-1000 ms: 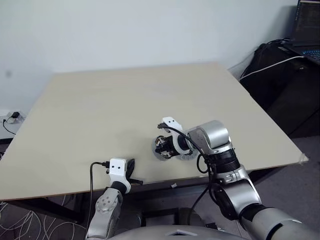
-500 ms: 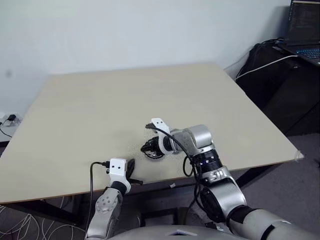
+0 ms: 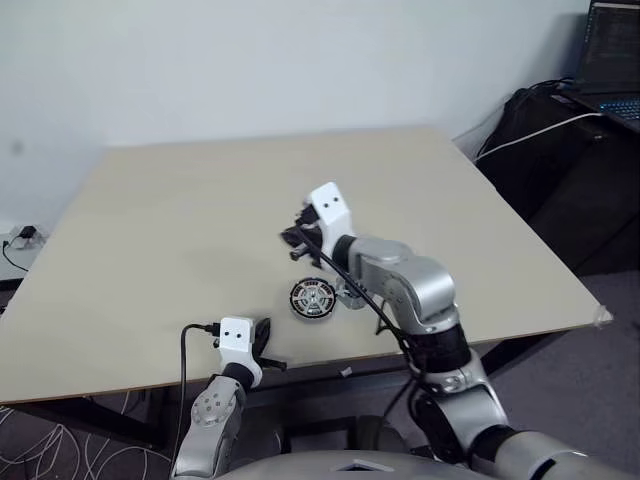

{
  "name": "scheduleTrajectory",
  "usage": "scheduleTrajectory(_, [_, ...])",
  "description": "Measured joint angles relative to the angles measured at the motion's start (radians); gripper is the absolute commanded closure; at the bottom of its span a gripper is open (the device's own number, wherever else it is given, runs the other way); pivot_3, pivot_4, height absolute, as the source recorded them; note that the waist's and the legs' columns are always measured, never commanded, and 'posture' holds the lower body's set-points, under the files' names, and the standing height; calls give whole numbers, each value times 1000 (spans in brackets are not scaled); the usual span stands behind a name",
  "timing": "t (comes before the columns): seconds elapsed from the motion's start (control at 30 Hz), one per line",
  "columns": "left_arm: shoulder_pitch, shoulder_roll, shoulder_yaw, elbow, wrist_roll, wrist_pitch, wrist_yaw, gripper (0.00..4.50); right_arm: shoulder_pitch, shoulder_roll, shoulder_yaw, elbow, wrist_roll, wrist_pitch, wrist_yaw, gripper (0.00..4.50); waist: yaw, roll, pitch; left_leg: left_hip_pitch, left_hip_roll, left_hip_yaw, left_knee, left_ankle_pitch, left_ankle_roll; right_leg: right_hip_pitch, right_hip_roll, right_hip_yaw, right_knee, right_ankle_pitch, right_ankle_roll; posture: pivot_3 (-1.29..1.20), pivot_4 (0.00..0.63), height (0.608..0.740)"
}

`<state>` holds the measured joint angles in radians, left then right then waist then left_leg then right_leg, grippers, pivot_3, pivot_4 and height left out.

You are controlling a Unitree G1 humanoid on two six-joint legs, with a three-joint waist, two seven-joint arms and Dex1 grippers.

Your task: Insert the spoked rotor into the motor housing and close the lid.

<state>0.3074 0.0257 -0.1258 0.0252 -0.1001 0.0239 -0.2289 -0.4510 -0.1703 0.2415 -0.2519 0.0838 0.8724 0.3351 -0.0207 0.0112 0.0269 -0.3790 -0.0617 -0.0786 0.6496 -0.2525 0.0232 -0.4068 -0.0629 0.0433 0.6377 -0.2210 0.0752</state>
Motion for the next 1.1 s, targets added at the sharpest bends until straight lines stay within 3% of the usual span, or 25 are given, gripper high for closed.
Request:
scheduleTrajectory(0.2, [0,6,-2,-2,0,13,-12,4500,184,-199,-15,-32,-184,-152,-111,4479,5,-1,1,0,2,1,0,2,3,0,1,1,0,-1,-2,0,0,740])
scheduleTrajectory(0.4, [-1,17,-1,-4,1,17,-18,4500,409,-288,-68,-69,-234,-102,-108,4479,9,-5,4,0,2,2,0,2,5,5,2,1,1,-2,-2,0,0,740])
scheduleTrajectory(0.77, [-13,25,-3,-4,1,35,-36,4500,467,-85,-13,-101,-172,-155,-83,4479,10,-10,8,2,4,0,1,-1,1,6,1,-3,-4,-1,-1,0,0,740])
scheduleTrajectory(1.1, [-13,25,-1,-5,0,36,-36,4500,390,-27,26,-105,-145,-161,-47,4479,9,-9,8,2,4,0,1,-1,2,7,1,-2,-7,0,1,0,0,740])
